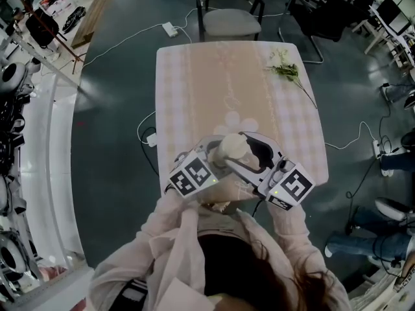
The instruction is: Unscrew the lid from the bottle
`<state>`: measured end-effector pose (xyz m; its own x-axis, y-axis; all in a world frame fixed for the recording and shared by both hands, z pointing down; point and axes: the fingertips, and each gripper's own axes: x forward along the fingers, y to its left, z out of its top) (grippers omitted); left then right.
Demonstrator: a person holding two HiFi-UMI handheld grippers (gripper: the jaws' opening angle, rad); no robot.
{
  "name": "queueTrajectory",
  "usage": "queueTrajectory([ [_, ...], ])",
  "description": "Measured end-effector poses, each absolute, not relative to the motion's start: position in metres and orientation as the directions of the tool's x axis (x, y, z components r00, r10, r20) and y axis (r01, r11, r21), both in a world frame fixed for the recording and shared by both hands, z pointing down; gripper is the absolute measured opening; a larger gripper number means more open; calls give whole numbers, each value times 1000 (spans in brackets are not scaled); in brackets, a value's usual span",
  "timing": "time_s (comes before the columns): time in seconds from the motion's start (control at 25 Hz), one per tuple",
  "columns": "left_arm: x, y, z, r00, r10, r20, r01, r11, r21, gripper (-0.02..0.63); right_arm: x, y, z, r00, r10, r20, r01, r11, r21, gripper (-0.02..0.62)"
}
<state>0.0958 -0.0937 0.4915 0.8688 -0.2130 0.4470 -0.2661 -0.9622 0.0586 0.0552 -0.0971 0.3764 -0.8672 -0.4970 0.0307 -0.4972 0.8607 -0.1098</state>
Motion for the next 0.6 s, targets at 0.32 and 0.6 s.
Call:
queueTrajectory([
  [0.32, 99, -72, 489, 901, -66, 430, -113, -990, 86, 316, 52, -80, 374, -931, -362, 42, -365, 928, -72, 281],
  [0.6, 97, -49, 488, 900, 56, 432, 17, -995, 94, 316, 48, -62, 369, -968, -247, 32, -249, 965, -79, 281],
])
